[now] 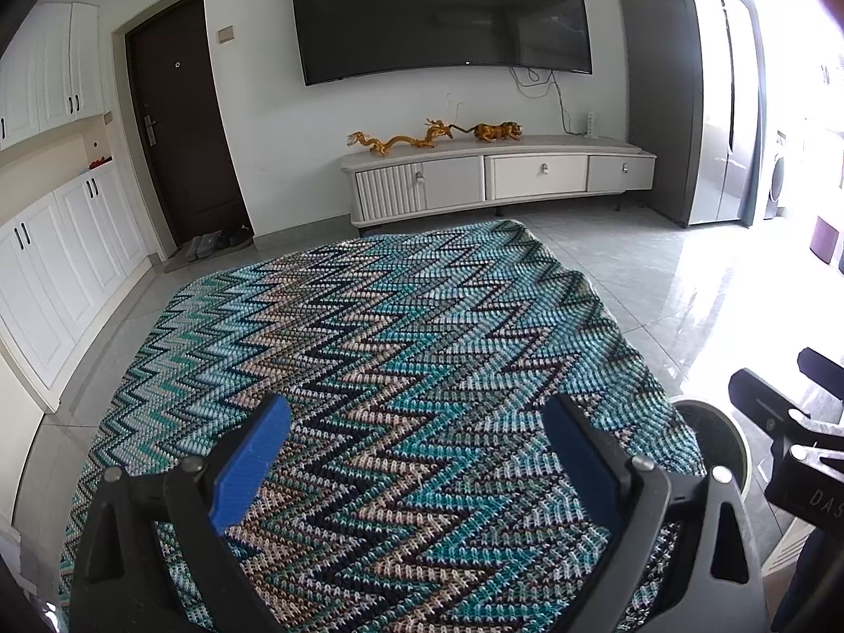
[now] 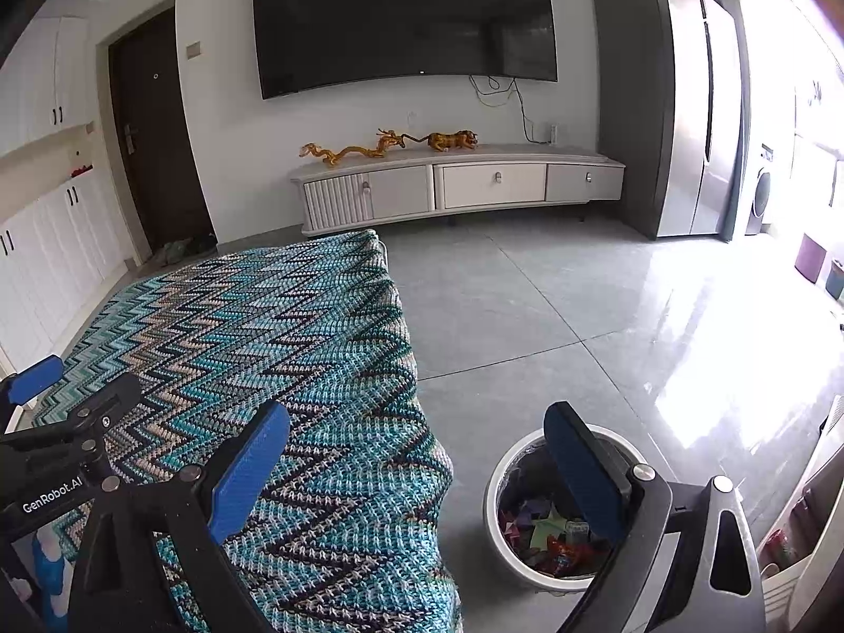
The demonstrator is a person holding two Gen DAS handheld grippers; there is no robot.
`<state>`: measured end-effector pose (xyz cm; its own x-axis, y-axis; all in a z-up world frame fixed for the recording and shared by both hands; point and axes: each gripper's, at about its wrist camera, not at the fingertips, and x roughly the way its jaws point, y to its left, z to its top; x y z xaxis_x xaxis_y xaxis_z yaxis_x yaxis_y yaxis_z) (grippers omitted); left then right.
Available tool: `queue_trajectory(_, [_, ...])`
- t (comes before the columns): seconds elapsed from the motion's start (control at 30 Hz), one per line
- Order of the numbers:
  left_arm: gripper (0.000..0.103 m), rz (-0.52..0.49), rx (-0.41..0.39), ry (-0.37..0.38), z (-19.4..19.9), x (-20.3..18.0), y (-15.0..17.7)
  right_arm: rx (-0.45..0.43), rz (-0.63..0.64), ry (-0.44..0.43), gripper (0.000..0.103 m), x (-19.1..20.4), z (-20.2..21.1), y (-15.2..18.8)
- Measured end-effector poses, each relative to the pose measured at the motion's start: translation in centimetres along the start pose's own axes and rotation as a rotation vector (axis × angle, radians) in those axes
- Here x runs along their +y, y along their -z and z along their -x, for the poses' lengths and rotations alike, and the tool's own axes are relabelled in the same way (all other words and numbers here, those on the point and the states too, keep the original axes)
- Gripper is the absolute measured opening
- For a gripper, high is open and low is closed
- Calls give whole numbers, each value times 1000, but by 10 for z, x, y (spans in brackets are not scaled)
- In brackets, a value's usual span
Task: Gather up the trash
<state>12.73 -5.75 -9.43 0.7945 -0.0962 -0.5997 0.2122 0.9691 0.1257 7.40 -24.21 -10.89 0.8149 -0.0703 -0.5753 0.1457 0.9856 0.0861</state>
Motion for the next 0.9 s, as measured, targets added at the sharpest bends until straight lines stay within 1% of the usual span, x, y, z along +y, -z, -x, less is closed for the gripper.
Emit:
queue_trajectory(0.3, [97,-8,3,4,-1,-1,2,2,-3,4,98,-3,1,1])
queue_trajectory(0.9, [97,16,-12,1,2,3,1,-1,-9,8,98,-6,5,2])
